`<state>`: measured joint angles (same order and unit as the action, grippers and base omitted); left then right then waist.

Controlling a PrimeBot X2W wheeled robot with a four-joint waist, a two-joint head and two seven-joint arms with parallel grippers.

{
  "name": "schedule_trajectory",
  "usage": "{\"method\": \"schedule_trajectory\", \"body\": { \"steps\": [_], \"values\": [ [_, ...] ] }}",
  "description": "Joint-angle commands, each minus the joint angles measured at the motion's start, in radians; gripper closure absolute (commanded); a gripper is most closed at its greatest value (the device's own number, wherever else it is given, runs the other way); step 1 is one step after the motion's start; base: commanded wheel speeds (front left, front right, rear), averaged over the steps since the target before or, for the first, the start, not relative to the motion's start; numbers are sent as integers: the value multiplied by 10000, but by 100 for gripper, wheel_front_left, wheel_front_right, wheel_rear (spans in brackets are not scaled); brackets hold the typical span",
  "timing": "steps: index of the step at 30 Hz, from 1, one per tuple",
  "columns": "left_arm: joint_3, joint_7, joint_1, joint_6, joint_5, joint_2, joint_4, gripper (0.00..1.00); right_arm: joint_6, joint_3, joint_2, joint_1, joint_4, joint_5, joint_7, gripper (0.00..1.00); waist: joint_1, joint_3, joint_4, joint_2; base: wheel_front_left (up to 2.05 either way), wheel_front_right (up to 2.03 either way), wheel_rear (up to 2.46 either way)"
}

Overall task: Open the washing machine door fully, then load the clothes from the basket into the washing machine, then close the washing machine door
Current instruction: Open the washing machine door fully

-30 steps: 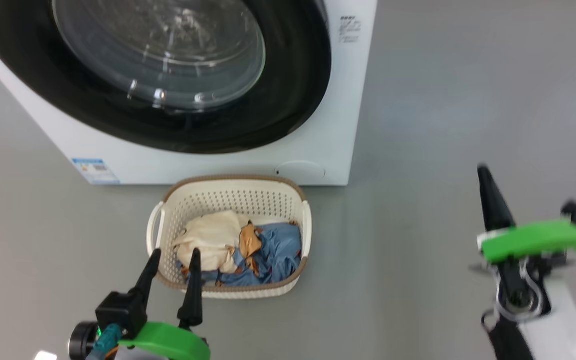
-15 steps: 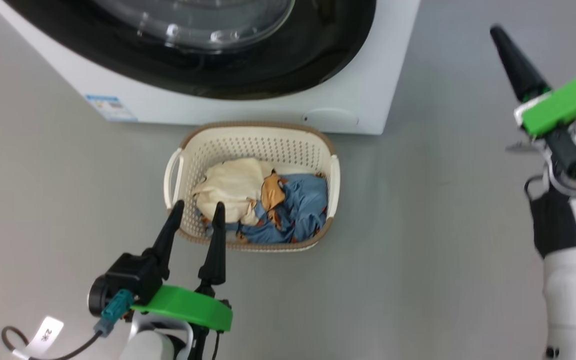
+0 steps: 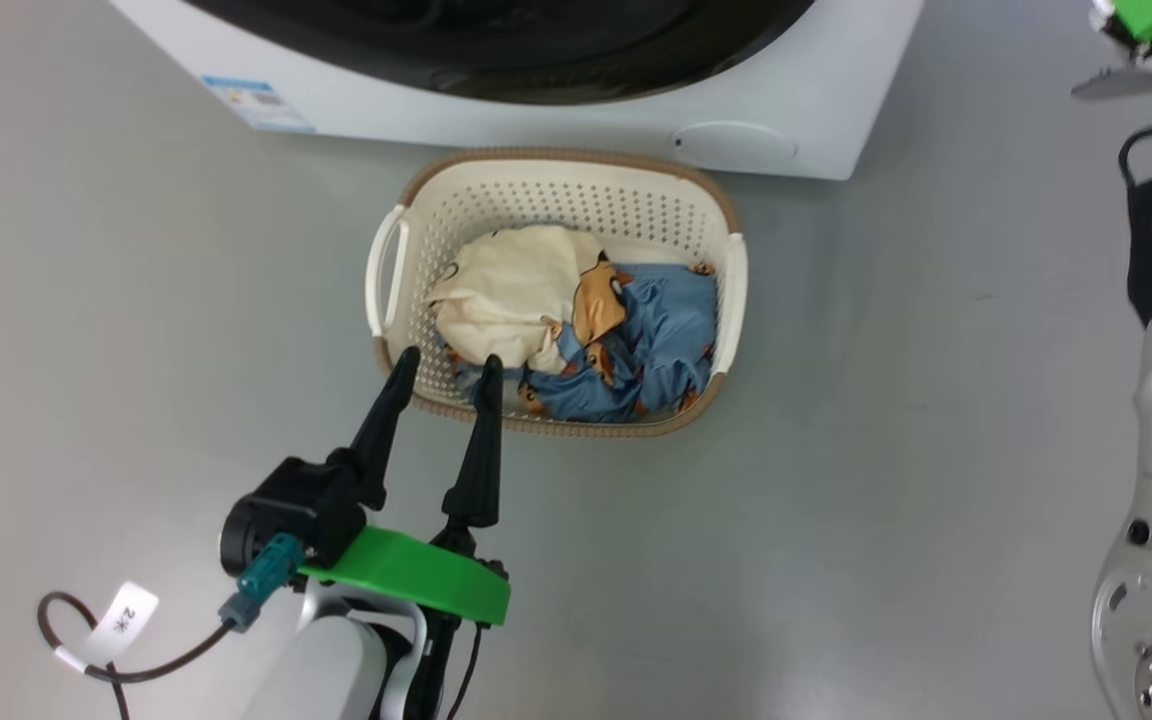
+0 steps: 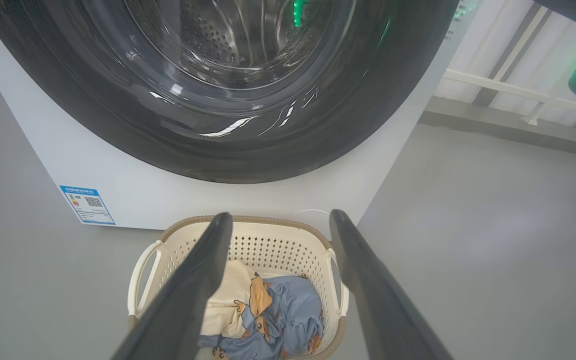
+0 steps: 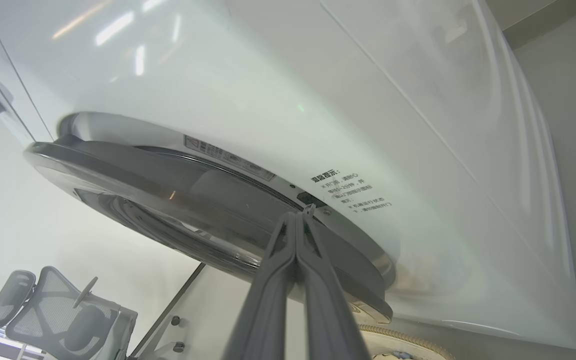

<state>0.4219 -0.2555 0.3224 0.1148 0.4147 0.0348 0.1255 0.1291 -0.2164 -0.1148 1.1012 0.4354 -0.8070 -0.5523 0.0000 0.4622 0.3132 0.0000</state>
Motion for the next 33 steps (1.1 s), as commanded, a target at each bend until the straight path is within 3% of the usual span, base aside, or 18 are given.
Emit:
{"method": "schedule_trajectory", "body": {
  "steps": [1,14,33],
  "values": [
    [-210,-63,246,85,153,154,-278,0,16,148,219,508,-127,96,-190,100,0,345,320,0,0,0,0],
    [151,-63,521,183,441,154,-366,0,16,-22,352,2292,1313,364,-631,100,0,879,814,0,0,0,0],
    [380,-63,364,275,558,154,-347,0,16,-536,434,3046,2791,214,-1621,100,0,691,1124,0,0,0,0]
  ]
}}
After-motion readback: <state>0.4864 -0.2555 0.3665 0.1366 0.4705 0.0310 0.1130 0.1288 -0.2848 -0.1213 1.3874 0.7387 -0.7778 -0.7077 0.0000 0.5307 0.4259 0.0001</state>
